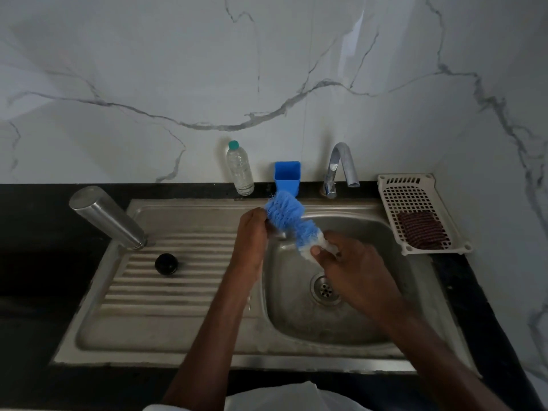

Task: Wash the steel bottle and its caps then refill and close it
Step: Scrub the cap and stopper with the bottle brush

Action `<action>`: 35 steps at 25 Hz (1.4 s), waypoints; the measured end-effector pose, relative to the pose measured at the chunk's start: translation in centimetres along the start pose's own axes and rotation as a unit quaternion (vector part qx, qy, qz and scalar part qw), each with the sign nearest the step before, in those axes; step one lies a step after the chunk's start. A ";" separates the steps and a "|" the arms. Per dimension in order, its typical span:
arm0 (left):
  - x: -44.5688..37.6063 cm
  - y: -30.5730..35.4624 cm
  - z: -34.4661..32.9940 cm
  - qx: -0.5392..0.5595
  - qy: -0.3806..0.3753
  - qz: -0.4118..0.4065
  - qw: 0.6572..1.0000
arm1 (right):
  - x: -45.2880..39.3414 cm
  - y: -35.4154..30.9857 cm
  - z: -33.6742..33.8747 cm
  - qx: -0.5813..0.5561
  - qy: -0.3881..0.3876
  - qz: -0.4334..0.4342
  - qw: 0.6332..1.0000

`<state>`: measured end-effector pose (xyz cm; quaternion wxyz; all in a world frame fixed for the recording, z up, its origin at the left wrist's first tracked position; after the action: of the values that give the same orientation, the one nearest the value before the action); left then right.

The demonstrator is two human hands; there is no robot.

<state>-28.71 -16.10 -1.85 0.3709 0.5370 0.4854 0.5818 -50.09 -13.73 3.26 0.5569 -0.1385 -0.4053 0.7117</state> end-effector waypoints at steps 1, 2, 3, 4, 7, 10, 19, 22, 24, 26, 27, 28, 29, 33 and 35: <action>0.0 0.1 0.1 0.036 0.006 0.004 0.999 | 0.6 -0.7 0.1 0.041 0.017 0.019 0.999; 0.2 0.0 0.0 0.094 0.014 0.012 0.995 | 1.1 -1.3 0.0 0.077 0.033 0.037 0.996; 0.6 -0.2 -0.3 0.151 0.018 0.016 0.988 | 1.4 -1.5 -0.3 0.101 0.046 0.046 0.993; 1.0 -0.2 -0.8 0.186 0.015 0.018 0.982 | 1.2 -1.7 -0.5 0.111 0.058 0.048 0.991; 1.8 0.2 -2.2 0.226 -0.003 0.011 0.974 | -0.2 -1.7 -0.3 0.111 0.094 0.042 0.988; 1.4 0.2 -1.5 0.365 -0.011 0.016 0.931 | 1.3 -1.9 -1.7 0.118 0.098 0.049 0.987; 0.6 -0.7 -0.5 0.310 0.009 0.023 0.950 | -0.5 -0.2 -2.4 -0.257 -0.011 -0.064 0.964; 0.8 -0.9 0.5 0.273 0.010 0.012 0.962 | 0.9 -2.7 -2.1 0.034 0.036 0.011 0.999; 1.4 -1.0 0.9 0.304 0.017 0.007 0.953 | 1.1 -2.0 -2.5 0.027 0.045 -0.003 0.999; 1.7 -0.4 1.2 0.324 0.023 -0.012 0.946 | 0.5 -0.7 -2.6 -0.062 0.046 -0.043 0.996; 1.5 0.2 1.3 0.321 0.023 -0.025 0.947 | 0.1 -0.4 -2.9 -0.102 0.046 -0.049 0.993; 1.3 0.9 1.4 0.316 0.022 -0.038 0.948 | -0.1 -0.2 -3.3 -0.127 0.046 -0.043 0.990; 1.0 1.5 1.5 0.327 0.016 -0.051 0.944 | -0.1 -0.5 -3.7 -0.155 0.048 -0.032 0.986; 0.5 1.6 2.1 0.403 -0.036 -0.050 0.913 | 0.4 -1.6 -4.5 -0.312 0.041 0.003 0.949; 0.8 1.4 1.1 0.376 -0.101 -0.040 0.920 | -0.7 -1.7 -4.7 -0.367 0.010 -0.030 0.929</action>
<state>-27.58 -15.55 -0.32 0.2119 0.6729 0.6492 0.2842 -45.63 -12.31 1.28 0.4923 -0.3285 -0.6366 0.4944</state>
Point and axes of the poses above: each hand's wrist, its own x-axis away from the middle knuckle, its own z-axis out of the back of the hand, y = z × x, the point moved 9 cm from there along -x, towards the middle knuckle, and after that the axes turned 14 degrees about -y, right-handed, at the moved point
